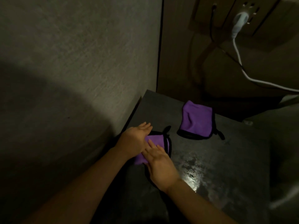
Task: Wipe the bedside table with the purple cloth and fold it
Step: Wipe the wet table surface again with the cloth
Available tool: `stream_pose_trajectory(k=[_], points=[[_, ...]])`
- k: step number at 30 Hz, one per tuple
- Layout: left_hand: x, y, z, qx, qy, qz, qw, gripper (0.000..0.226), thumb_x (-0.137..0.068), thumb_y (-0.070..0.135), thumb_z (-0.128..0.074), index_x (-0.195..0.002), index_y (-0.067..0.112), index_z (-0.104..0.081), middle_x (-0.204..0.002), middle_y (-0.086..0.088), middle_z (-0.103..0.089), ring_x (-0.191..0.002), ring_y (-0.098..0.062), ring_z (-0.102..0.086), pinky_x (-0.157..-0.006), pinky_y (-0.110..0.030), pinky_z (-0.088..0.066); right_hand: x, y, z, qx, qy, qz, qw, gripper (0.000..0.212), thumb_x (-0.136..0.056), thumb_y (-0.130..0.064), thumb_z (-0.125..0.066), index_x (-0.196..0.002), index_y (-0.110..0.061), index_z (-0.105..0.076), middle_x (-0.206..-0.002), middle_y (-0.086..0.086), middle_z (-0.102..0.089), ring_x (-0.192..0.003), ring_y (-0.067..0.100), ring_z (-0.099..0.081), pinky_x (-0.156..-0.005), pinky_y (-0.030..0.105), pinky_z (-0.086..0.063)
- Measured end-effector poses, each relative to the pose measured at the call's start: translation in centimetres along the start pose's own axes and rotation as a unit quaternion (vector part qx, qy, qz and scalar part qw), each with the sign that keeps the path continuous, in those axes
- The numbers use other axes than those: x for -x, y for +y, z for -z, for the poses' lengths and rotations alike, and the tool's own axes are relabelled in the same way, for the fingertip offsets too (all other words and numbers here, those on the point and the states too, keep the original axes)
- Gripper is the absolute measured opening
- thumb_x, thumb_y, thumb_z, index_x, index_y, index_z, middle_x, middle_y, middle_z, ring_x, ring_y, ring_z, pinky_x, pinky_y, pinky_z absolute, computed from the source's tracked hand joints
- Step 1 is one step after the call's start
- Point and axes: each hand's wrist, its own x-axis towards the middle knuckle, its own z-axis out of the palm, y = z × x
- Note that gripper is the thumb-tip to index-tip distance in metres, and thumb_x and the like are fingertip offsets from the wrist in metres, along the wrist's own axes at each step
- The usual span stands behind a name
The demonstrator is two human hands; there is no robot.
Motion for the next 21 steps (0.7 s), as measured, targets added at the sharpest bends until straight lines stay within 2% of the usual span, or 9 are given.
stream_pose_trajectory(k=[2,4,8,10,12,14,18,19,21], points=[[-0.1,0.5,0.4,0.024,-0.011,0.023,0.999,0.06,-0.068,0.021,-0.034,-0.118,0.0,-0.059,-0.128,-0.018,-0.058,-0.115,-0.025,-0.06,-0.093,-0.032,-0.05,1.8,-0.8,-0.2,-0.001,-0.019,0.011,1.0,0.054,-0.07,-0.025,-0.039,-0.121,-0.014,-0.055,-0.125,0.004,-0.059,-0.116,0.021,-0.054,-0.092,0.04,-0.043],[0.0,0.9,0.7,0.028,-0.063,0.067,0.995,0.06,-0.08,0.011,-0.034,-0.14,0.008,-0.032,-0.153,-0.007,-0.026,-0.141,-0.014,-0.027,-0.115,-0.024,-0.018,3.7,-1.7,-0.6,-0.006,-0.049,0.018,0.999,0.057,-0.069,-0.03,-0.038,-0.124,-0.019,-0.051,-0.129,-0.001,-0.056,-0.119,0.015,-0.051,-0.098,0.031,-0.04],[0.2,1.6,0.8,0.074,-0.101,0.095,0.988,0.063,-0.083,-0.004,-0.036,-0.143,0.011,-0.024,-0.156,-0.003,-0.016,-0.145,-0.012,-0.013,-0.118,-0.021,-0.009,7.0,-3.3,-1.9,-0.018,-0.107,0.023,0.994,0.06,-0.068,-0.035,-0.038,-0.126,-0.022,-0.041,-0.13,-0.005,-0.055,-0.124,0.011,-0.039,-0.102,0.026,-0.025],[0.4,1.7,0.8,0.074,-0.111,0.093,0.987,0.064,-0.083,-0.005,-0.035,-0.144,0.011,-0.022,-0.157,-0.002,-0.013,-0.145,-0.012,-0.01,-0.118,-0.021,-0.007,7.6,-3.8,-2.3,0.002,-0.112,0.045,0.993,0.049,-0.075,-0.036,-0.034,-0.121,-0.023,-0.042,-0.13,-0.007,-0.053,-0.126,0.015,-0.033,-0.105,0.025,-0.021],[0.7,1.6,1.0,0.073,-0.121,0.092,0.986,0.066,-0.083,-0.006,-0.035,-0.145,0.012,-0.02,-0.157,-0.001,-0.01,-0.146,-0.012,-0.007,-0.119,-0.023,-0.007,7.8,-4.0,-2.2,-0.018,-0.07,0.052,0.996,0.037,-0.088,-0.032,-0.027,-0.113,-0.025,-0.053,-0.124,-0.009,-0.055,-0.123,0.01,-0.037,-0.104,0.02,-0.026],[0.5,1.2,1.2,0.081,-0.117,0.098,0.985,0.066,-0.083,-0.006,-0.035,-0.145,0.012,-0.019,-0.157,-0.002,-0.01,-0.146,-0.013,-0.005,-0.119,-0.024,-0.006,7.5,-4.3,-0.2,-0.157,-0.04,-0.011,0.987,0.039,-0.092,-0.032,-0.029,-0.103,-0.023,-0.065,-0.111,-0.011,-0.066,-0.107,-0.002,-0.052,-0.09,0.009,-0.038],[-0.8,0.2,2.3,0.092,-0.102,0.111,0.984,0.067,-0.082,-0.008,-0.037,-0.144,0.01,-0.019,-0.157,-0.005,-0.012,-0.146,-0.016,-0.008,-0.118,-0.024,-0.006,5.9,-3.2,4.7,-0.387,0.062,-0.172,0.904,0.021,-0.09,-0.027,-0.045,-0.099,-0.04,-0.06,-0.093,-0.033,-0.064,-0.09,-0.017,-0.055,-0.08,0.005,-0.038],[-1.3,0.1,2.5,0.099,-0.103,0.112,0.983,0.067,-0.082,-0.008,-0.037,-0.144,0.01,-0.02,-0.157,-0.005,-0.012,-0.146,-0.016,-0.008,-0.118,-0.024,-0.006,5.2,-2.6,5.8,-0.407,0.101,-0.186,0.889,0.022,-0.092,-0.022,-0.047,-0.096,-0.04,-0.06,-0.09,-0.032,-0.064,-0.087,-0.017,-0.056,-0.078,0.005,-0.038],[-2.2,0.1,2.8,0.117,-0.1,0.111,0.982,0.064,-0.084,-0.008,-0.038,-0.143,0.01,-0.024,-0.156,-0.005,-0.016,-0.145,-0.016,-0.011,-0.118,-0.025,-0.007,3.4,-1.5,8.0,-0.372,0.153,-0.173,0.899,0.025,-0.093,-0.015,-0.047,-0.101,-0.034,-0.061,-0.097,-0.027,-0.062,-0.088,-0.017,-0.056,-0.077,0.002,-0.037]])
